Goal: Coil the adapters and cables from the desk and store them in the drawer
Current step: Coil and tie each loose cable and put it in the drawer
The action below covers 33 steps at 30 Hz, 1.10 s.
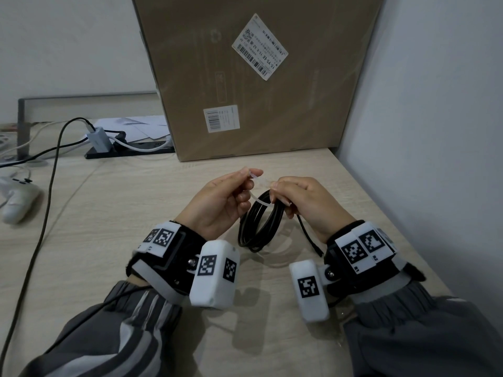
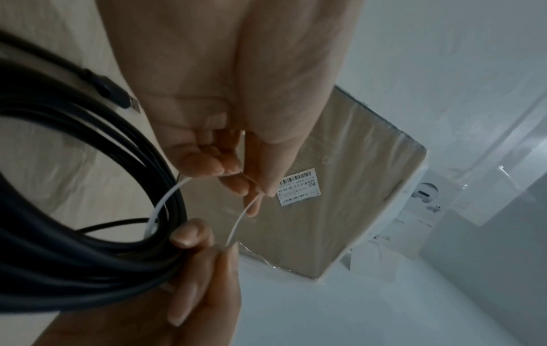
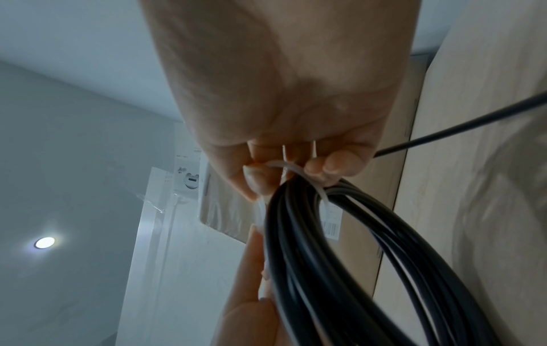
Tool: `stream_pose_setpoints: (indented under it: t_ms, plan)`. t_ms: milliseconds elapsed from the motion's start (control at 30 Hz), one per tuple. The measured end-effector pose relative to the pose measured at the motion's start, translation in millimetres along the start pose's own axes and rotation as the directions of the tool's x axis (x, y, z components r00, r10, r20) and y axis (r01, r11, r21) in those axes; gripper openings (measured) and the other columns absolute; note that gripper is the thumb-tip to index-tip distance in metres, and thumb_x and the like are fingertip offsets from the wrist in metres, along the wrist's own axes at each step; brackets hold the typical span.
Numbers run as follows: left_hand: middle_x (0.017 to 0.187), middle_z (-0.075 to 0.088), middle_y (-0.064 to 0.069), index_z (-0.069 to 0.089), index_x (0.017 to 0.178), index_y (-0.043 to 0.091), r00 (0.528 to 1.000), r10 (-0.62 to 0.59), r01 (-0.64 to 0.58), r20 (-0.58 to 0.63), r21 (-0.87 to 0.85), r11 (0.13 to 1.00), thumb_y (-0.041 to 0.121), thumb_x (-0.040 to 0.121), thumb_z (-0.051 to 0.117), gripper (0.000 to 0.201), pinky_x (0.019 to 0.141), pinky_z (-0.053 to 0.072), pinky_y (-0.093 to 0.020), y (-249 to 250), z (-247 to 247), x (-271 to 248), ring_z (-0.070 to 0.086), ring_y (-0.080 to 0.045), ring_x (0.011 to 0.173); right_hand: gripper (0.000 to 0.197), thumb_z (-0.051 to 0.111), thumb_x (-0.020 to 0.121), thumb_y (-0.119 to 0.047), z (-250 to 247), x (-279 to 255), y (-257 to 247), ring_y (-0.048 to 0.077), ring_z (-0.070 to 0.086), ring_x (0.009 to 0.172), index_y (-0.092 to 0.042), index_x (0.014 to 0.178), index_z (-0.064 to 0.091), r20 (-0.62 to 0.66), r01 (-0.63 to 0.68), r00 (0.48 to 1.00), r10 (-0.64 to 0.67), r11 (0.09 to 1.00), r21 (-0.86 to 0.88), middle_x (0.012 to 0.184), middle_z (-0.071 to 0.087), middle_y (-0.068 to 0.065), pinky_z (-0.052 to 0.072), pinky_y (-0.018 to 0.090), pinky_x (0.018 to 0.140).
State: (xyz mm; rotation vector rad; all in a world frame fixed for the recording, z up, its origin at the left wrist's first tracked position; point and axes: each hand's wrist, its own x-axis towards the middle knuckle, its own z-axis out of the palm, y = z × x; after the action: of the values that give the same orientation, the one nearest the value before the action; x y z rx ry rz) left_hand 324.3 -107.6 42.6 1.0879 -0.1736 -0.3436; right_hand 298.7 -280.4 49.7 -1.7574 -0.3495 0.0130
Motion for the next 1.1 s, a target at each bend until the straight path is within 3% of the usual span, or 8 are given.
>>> stream_pose_setpoints:
  t_ms: [167,333,533,667,767,833,1000,1100]
  plan:
    - [0.072,0.05,0.003,0.069,0.093,0.01,0.999,-0.003,0.0,0.033,0.087,0.996,0.027,0.086,0.055,0.023,0.051,0.039,-0.015,0,-1,-1,0.039,-0.005,0.056,0.048,0.048,0.095,-0.021,0,0,1,0.011,0.041,0.058,-0.024,0.047,0.044,0.008,0.008,1.0,-0.008,1.0,0.001,0.072,0.051,0.011,0.036,0.021,0.054]
    - [0.076,0.058,0.004,0.07,0.1,0.01,0.997,0.001,-0.017,0.078,0.197,0.98,0.028,0.086,0.055,0.028,0.055,0.041,-0.017,2,1,-5,0.046,-0.005,0.058,0.046,0.05,0.095,-0.029,1,1,2,0.014,0.04,0.058,-0.024,0.049,0.047,0.007,0.031,0.999,-0.031,1.0,0.003,0.072,0.052,0.01,0.034,0.022,0.053]
    - [0.088,0.067,0.001,0.07,0.097,0.005,1.0,0.005,-0.018,0.03,0.444,0.896,0.025,0.097,0.051,0.027,0.053,0.036,-0.018,7,11,-10,0.048,-0.009,0.065,0.038,0.05,0.087,-0.04,0,1,5,0.019,0.039,0.058,-0.023,0.053,0.051,-0.008,0.058,0.998,-0.058,0.998,-0.03,0.07,0.051,0.014,0.034,0.022,0.051]
    - [0.083,0.059,0.004,0.07,0.104,-0.002,0.994,0.043,0.016,-0.099,0.531,0.847,0.025,0.092,0.06,0.032,0.052,0.038,-0.016,12,13,-8,0.045,-0.007,0.067,0.032,0.054,0.095,-0.031,-1,2,4,0.011,0.046,0.054,-0.015,0.068,0.06,-0.005,0.038,0.999,-0.038,0.999,-0.032,0.063,0.058,-0.006,0.038,0.023,0.052]
    - [0.074,0.06,0.003,0.074,0.095,0.003,0.99,0.047,0.016,-0.133,0.437,0.899,0.013,0.089,0.062,0.016,0.054,0.044,-0.015,18,16,-12,0.051,-0.004,0.062,0.014,0.057,0.093,-0.03,-1,1,0,0.004,0.051,0.052,-0.016,0.094,0.059,-0.032,0.02,0.999,-0.021,1.0,-0.021,0.07,0.064,-0.005,0.041,0.022,0.051]
    - [0.072,0.067,-0.001,0.072,0.088,0.004,0.983,0.046,0.031,-0.177,0.411,0.911,0.01,0.086,0.066,0.009,0.059,0.05,-0.015,22,18,-17,0.058,-0.005,0.062,0.022,0.058,0.092,-0.032,0,1,-1,0.006,0.052,0.056,-0.021,0.111,0.054,-0.041,0.017,0.999,-0.018,0.999,-0.037,0.071,0.066,-0.003,0.041,0.022,0.053]
    - [0.075,0.073,-0.007,0.064,0.081,0.003,0.962,-0.029,0.133,-0.27,0.378,0.916,0.006,0.081,0.071,0.008,0.057,0.054,-0.017,40,19,-25,0.069,-0.009,0.065,0.027,0.061,0.091,-0.026,7,4,-6,0.001,0.059,0.071,-0.021,0.118,0.061,-0.003,0.092,0.996,-0.093,0.987,-0.13,0.076,0.063,0.001,0.046,0.017,0.066]
    - [0.082,0.073,-0.014,0.067,0.093,-0.005,0.95,-0.106,0.213,-0.292,0.364,0.907,-0.001,0.083,0.066,0.01,0.057,0.054,-0.017,50,21,-24,0.071,-0.012,0.068,0.024,0.064,0.089,-0.024,9,8,-7,0.007,0.064,0.095,-0.018,0.111,0.07,0.037,0.123,0.992,-0.118,0.975,-0.185,0.095,0.07,-0.008,0.05,0.032,0.092]
